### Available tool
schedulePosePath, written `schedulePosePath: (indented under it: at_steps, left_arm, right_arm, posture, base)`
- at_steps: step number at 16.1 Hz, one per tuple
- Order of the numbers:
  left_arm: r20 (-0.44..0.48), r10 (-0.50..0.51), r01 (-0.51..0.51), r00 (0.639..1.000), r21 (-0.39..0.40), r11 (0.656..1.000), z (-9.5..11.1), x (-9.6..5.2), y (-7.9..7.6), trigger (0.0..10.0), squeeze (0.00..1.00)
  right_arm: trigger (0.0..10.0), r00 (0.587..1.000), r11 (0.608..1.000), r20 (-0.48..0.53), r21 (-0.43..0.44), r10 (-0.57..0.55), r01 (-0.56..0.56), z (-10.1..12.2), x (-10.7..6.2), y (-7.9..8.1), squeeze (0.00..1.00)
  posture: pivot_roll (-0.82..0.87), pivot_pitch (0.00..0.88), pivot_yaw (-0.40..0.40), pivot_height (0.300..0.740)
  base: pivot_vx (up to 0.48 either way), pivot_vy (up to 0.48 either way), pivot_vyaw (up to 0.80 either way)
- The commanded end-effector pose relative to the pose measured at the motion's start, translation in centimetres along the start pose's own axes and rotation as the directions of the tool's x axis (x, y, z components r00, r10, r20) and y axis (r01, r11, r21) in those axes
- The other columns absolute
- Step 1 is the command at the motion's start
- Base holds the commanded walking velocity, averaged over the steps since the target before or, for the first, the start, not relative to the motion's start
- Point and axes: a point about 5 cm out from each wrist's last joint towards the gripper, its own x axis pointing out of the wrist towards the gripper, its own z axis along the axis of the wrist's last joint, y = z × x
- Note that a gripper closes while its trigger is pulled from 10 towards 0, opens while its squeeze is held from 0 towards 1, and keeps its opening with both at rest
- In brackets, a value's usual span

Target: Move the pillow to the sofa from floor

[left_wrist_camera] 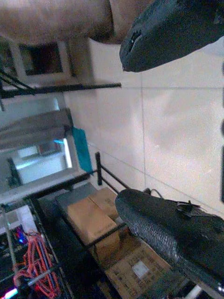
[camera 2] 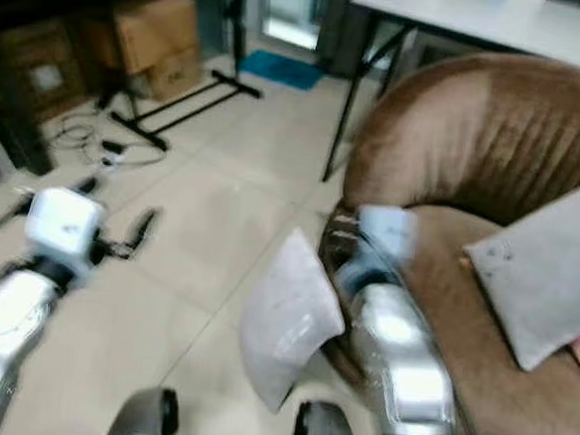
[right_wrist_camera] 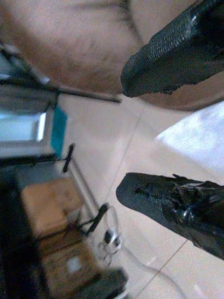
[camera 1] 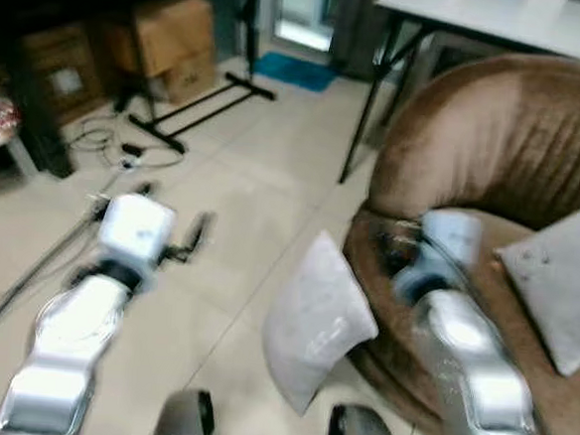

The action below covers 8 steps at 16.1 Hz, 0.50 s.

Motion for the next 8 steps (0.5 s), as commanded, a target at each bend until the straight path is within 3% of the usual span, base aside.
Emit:
schedulePosePath:
  at_steps: [1,6,8]
  left_arm:
    - [0.009,-0.028,0.028,1.000,-0.008,1.000,0.21,0.21,-0.81,10.0,0.00]
    - [0.008,-0.028,0.028,1.000,-0.004,1.000,0.17,0.27,-0.83,10.0,0.00]
    - [-0.013,-0.034,0.034,0.999,0.019,0.999,-0.19,0.26,-1.10,10.0,0.00]
  right_arm:
    - [10.0,0.998,0.998,-0.013,-0.019,-0.062,0.061,-0.27,-0.45,-1.66,0.00]
    - [10.0,0.998,0.998,-0.011,-0.020,-0.060,0.060,-0.19,-0.37,-1.66,0.00]
    - [10.0,0.998,0.998,-0.013,-0.022,-0.057,0.057,-0.21,-0.37,-1.68,0.00]
  posture:
    - [-0.13,0.000,-0.003,0.610]
    - [-0.13,0.000,-0.005,0.610]
    - [-0.13,0.000,-0.006,0.610]
  base:
    - [0.277,0.000,0.00]
    - [0.274,0.000,0.00]
    - [0.000,0.000,0.00]
